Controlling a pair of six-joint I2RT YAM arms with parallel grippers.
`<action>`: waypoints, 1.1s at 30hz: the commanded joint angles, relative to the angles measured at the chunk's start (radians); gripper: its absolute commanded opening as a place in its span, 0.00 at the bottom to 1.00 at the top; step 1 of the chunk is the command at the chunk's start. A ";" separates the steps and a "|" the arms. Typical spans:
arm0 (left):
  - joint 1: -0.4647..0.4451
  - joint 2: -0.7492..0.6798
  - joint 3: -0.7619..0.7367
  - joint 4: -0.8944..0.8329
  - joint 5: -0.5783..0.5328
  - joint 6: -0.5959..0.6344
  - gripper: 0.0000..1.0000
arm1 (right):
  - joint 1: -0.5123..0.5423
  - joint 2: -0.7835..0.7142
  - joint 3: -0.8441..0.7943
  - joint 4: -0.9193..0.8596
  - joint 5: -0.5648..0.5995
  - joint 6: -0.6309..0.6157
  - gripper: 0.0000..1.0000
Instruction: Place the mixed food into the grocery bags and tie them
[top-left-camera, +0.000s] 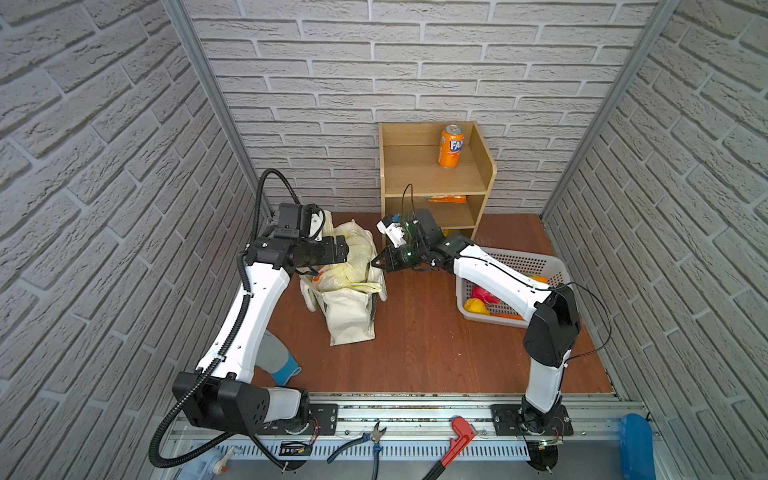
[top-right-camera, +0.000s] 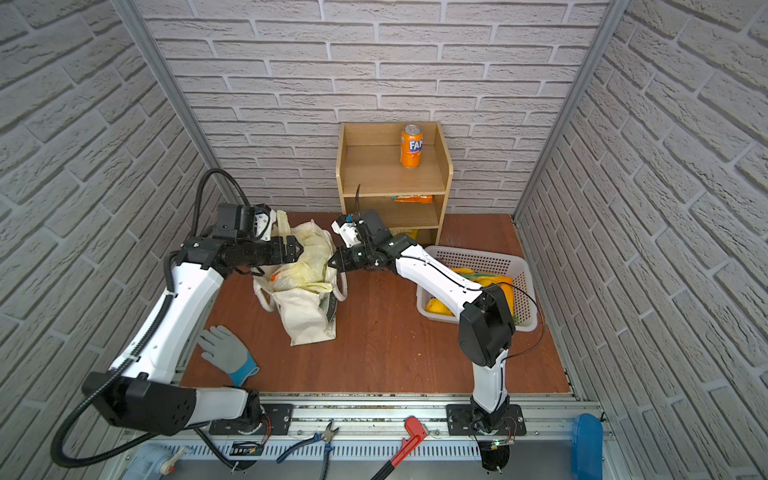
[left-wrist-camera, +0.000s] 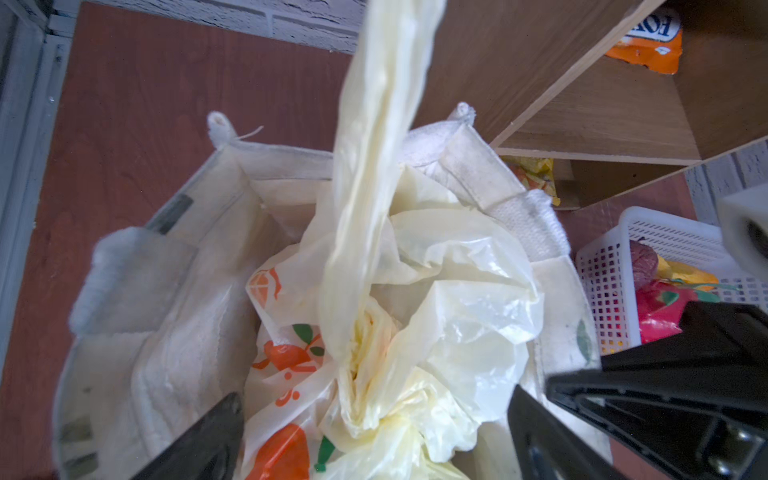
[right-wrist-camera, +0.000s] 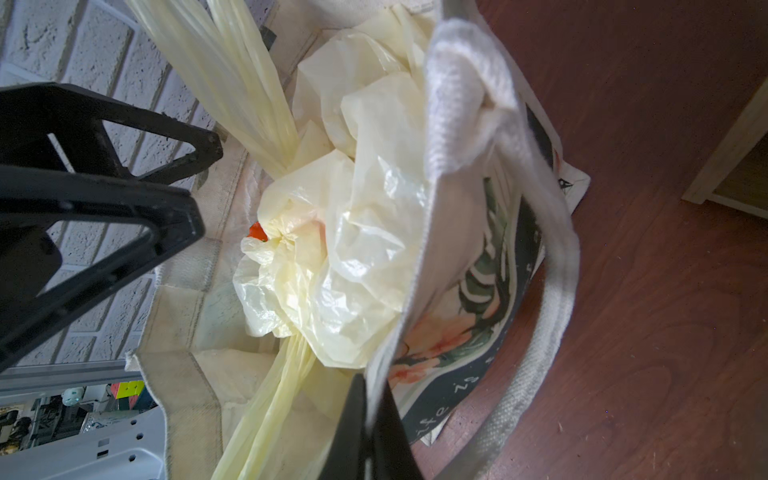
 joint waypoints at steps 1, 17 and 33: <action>0.010 -0.087 -0.021 0.059 -0.129 -0.019 0.98 | -0.005 -0.062 -0.003 0.064 -0.010 -0.001 0.05; 0.282 -0.131 -0.262 0.220 0.087 -0.043 0.79 | -0.006 -0.051 0.019 0.047 -0.013 -0.007 0.06; 0.045 -0.141 -0.251 0.414 0.283 -0.125 0.00 | 0.068 0.025 0.259 -0.120 0.009 -0.023 0.06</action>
